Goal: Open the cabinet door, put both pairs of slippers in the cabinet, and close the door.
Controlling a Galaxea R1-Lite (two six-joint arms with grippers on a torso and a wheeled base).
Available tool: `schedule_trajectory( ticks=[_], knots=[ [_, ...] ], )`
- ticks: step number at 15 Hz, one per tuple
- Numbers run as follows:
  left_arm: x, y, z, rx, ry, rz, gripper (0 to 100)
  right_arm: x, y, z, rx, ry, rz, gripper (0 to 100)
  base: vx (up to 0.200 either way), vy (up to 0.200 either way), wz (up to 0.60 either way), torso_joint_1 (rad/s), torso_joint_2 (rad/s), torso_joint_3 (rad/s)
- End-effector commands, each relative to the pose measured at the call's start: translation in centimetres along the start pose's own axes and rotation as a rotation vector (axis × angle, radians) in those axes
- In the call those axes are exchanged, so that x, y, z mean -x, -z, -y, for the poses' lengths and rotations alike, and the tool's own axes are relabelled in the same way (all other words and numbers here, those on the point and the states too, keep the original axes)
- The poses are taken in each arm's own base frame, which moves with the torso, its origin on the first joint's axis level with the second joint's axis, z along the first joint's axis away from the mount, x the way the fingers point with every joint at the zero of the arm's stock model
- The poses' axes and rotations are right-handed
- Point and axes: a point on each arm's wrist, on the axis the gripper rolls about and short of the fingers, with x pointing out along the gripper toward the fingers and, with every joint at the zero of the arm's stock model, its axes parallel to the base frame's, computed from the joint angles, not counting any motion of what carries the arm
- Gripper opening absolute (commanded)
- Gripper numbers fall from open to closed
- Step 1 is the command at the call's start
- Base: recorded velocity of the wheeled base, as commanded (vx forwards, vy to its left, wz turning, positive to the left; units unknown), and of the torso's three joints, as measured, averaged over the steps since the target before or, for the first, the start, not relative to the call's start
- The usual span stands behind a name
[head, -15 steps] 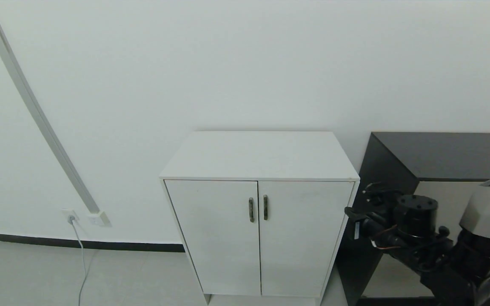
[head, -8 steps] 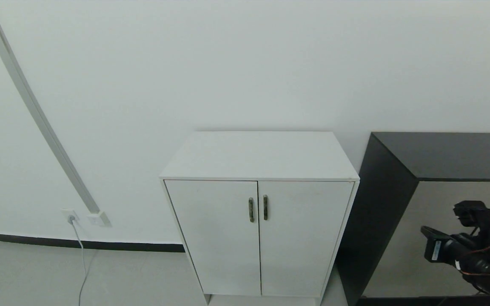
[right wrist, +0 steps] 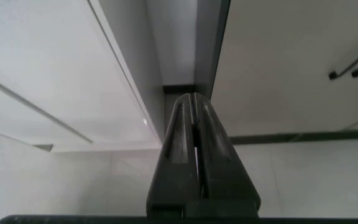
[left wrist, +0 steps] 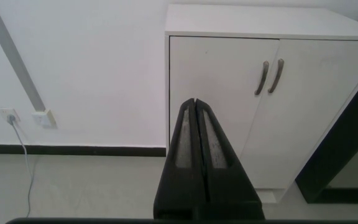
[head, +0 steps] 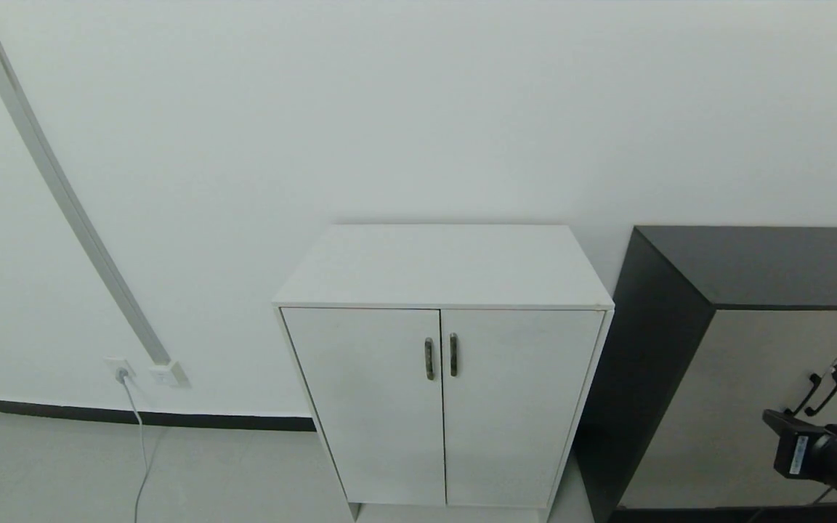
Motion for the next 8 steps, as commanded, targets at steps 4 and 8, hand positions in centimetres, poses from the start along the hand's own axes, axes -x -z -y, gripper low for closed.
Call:
schedule_trajectory(
  ticks=[4,8],
  knots=[
    [0.0,0.0,0.0,0.0,0.0,0.0,0,5.6,-0.3,-0.1,0.009,-0.042,-0.015,0,0.0,0.0,0.0,0.0,0.0,0.0],
    [0.0,0.0,0.0,0.0,0.0,0.0,0,8.5,0.7,-0.1,0.016,-0.056,-0.046,0,0.0,0.0,0.0,0.0,0.0,0.0]
  ],
)
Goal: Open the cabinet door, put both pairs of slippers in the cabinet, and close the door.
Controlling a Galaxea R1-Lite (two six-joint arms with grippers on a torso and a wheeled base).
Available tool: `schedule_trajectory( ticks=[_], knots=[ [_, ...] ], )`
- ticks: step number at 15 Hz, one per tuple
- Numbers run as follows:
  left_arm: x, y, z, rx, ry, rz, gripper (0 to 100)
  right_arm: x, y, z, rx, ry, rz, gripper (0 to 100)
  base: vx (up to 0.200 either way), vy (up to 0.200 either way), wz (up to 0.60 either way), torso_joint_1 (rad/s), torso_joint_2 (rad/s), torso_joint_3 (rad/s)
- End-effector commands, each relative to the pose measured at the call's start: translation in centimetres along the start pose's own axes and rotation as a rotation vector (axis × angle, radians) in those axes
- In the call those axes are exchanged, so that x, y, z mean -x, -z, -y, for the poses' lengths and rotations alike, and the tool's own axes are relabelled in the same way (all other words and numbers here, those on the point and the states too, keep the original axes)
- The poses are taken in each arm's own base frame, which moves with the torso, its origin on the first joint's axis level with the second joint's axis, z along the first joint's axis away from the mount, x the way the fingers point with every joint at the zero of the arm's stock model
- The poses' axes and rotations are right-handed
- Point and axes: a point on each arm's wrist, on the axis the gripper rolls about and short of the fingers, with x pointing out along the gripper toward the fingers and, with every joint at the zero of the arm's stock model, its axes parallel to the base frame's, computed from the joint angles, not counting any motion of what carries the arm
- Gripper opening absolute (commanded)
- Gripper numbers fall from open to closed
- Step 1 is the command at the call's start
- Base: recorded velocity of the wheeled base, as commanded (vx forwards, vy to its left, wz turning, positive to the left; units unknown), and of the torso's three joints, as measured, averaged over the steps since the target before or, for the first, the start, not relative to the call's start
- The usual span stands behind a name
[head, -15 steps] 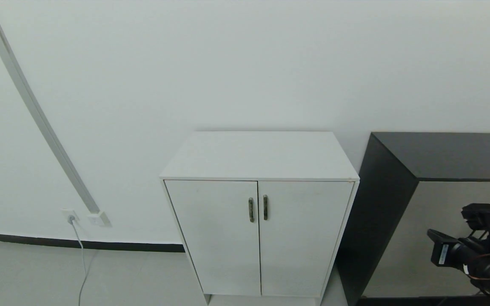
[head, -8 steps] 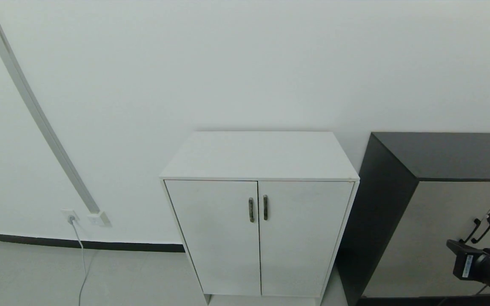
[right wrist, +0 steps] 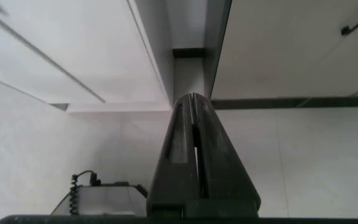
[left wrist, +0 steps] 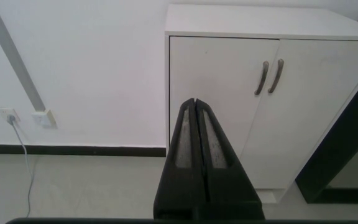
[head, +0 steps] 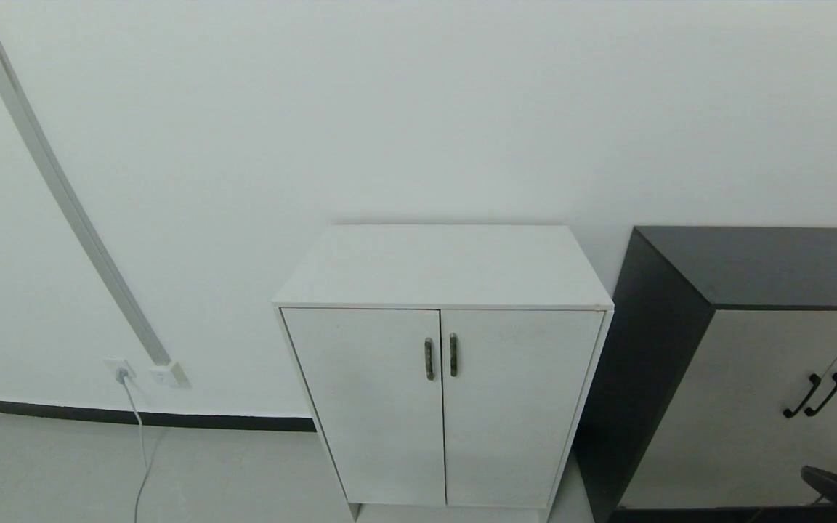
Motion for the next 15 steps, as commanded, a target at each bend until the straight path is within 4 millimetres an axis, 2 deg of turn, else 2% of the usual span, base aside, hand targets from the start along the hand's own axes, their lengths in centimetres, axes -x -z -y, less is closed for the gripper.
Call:
schedule_trajectory(
  ticks=[1,9,15],
  knots=[
    [0.0,0.0,0.0,0.0,0.0,0.0,0,2.8,0.5,-0.2,0.01,-0.021,0.075,0,0.0,0.0,0.0,0.0,0.0,0.0],
    [0.0,0.0,0.0,0.0,0.0,0.0,0,7.6,3.8,-0.2,0.103,-0.067,0.173,0,0.0,0.0,0.0,0.0,0.0,0.0],
    [0.0,0.0,0.0,0.0,0.0,0.0,0,9.2,6.1,0.0,0.13,-0.136,0.209,0,0.0,0.0,0.0,0.0,0.0,0.0]
  ],
)
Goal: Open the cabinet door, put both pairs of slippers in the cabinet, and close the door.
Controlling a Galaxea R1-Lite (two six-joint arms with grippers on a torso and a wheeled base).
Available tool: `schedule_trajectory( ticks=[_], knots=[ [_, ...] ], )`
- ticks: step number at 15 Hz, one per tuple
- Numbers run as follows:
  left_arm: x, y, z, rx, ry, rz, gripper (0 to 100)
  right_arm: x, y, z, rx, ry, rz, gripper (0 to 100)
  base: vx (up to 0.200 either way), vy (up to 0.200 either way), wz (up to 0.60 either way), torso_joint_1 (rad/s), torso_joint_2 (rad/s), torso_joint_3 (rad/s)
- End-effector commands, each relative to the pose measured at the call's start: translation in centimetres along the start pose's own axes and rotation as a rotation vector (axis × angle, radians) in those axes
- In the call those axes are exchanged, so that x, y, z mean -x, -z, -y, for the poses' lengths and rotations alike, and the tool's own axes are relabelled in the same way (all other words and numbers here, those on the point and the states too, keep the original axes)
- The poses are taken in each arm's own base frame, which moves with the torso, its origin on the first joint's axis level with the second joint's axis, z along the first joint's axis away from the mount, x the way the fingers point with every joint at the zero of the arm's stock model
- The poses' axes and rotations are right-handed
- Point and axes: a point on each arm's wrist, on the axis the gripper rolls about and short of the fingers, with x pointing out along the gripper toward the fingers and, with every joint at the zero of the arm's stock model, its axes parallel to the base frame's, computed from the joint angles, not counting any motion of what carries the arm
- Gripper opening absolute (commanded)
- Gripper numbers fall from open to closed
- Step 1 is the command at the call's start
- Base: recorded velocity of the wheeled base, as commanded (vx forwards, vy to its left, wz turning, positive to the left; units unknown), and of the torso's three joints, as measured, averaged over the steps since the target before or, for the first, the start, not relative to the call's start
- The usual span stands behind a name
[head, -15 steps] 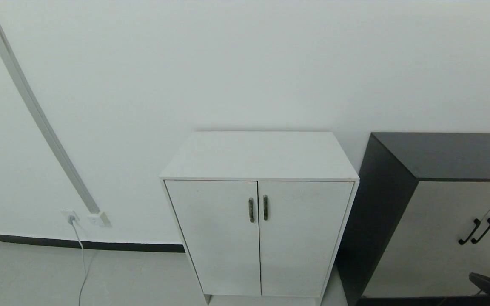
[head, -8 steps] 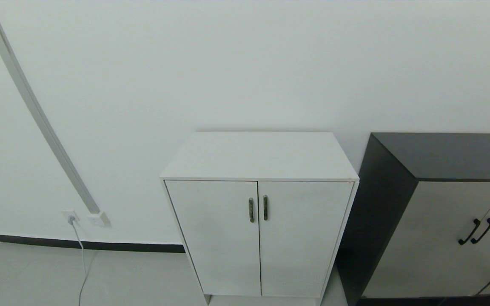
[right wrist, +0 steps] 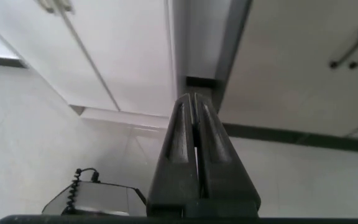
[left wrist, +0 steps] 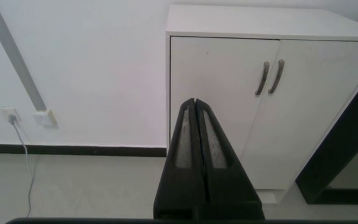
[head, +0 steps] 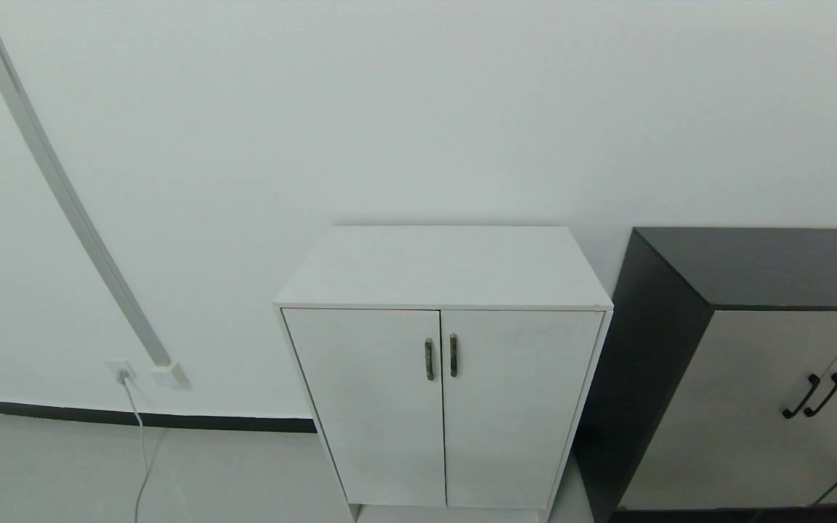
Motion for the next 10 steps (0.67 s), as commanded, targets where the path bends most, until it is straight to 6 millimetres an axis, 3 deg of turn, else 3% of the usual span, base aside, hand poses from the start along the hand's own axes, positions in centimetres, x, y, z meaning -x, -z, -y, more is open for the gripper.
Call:
schedule_trajectory(
  ticks=[1,10],
  knots=[
    [0.0,0.01,0.0,0.0,0.0,0.0,0,0.84,0.53,-0.05,0.014,-0.038,0.067,0,0.0,0.0,0.0,0.0,0.0,0.0],
    [0.0,0.01,0.0,0.0,0.0,0.0,0,1.77,1.19,0.08,0.073,-0.173,0.167,0,0.0,0.0,0.0,0.0,0.0,0.0]
  ],
)
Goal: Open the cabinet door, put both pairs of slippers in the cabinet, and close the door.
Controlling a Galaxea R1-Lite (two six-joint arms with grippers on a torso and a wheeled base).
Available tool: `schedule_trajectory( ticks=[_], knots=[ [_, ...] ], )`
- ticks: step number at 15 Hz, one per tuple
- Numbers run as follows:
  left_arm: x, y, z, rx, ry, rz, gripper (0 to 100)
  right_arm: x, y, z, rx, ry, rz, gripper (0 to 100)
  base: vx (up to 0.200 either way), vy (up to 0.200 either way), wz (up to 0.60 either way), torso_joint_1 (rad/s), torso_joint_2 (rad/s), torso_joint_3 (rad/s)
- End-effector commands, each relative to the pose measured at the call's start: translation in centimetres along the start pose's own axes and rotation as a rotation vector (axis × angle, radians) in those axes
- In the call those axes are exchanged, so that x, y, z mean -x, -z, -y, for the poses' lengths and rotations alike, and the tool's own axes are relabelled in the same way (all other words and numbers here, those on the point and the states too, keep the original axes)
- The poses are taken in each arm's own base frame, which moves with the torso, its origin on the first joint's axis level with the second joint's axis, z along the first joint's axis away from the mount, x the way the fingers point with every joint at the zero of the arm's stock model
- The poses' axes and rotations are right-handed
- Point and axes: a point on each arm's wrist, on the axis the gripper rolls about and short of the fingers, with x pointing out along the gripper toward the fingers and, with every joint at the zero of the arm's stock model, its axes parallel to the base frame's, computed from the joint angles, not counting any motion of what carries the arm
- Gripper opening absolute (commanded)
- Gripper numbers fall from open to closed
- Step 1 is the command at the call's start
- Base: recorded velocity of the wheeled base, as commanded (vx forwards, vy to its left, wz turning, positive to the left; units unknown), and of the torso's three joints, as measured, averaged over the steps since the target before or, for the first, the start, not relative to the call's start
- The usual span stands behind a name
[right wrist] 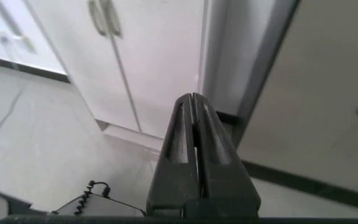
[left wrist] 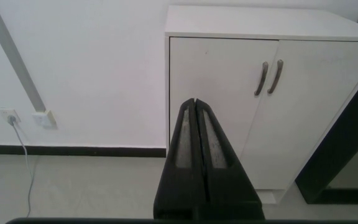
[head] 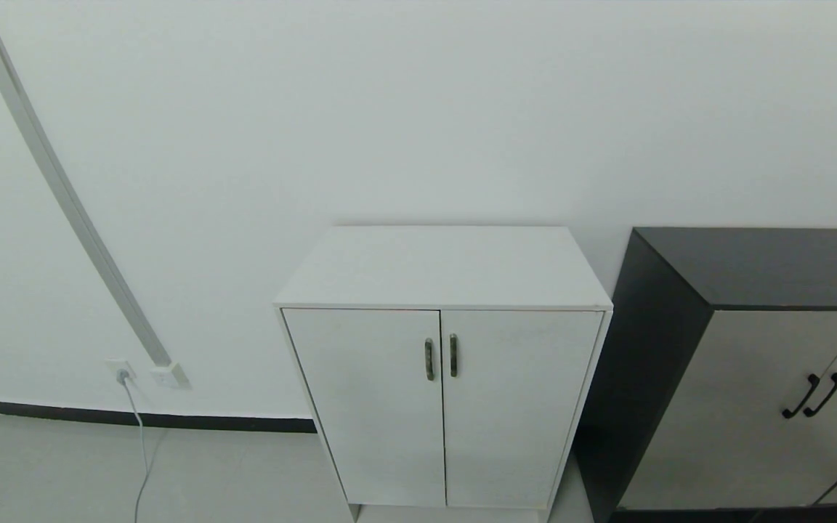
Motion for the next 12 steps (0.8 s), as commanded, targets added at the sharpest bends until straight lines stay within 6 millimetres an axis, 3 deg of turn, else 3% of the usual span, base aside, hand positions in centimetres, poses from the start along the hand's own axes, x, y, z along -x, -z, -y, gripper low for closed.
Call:
schedule_trajectory(
  ticks=[1,3,6,12],
  knots=[
    [0.0,0.0,0.0,0.0,0.0,0.0,0,0.38,0.61,-0.04,0.036,-0.022,-0.001,0,0.0,0.0,0.0,0.0,0.0,0.0],
    [0.0,0.0,0.0,0.0,0.0,0.0,0,0.37,0.46,-0.07,0.024,0.02,0.014,0,0.0,0.0,0.0,0.0,0.0,0.0],
    [0.0,0.0,0.0,0.0,0.0,0.0,0,0.47,0.48,-0.3,-0.008,0.222,0.027,0,0.0,0.0,0.0,0.0,0.0,0.0],
    [0.0,0.0,0.0,0.0,0.0,0.0,0,1.37,0.94,-0.68,0.005,0.281,0.158,0,0.0,0.0,0.0,0.0,0.0,0.0]
  ],
)
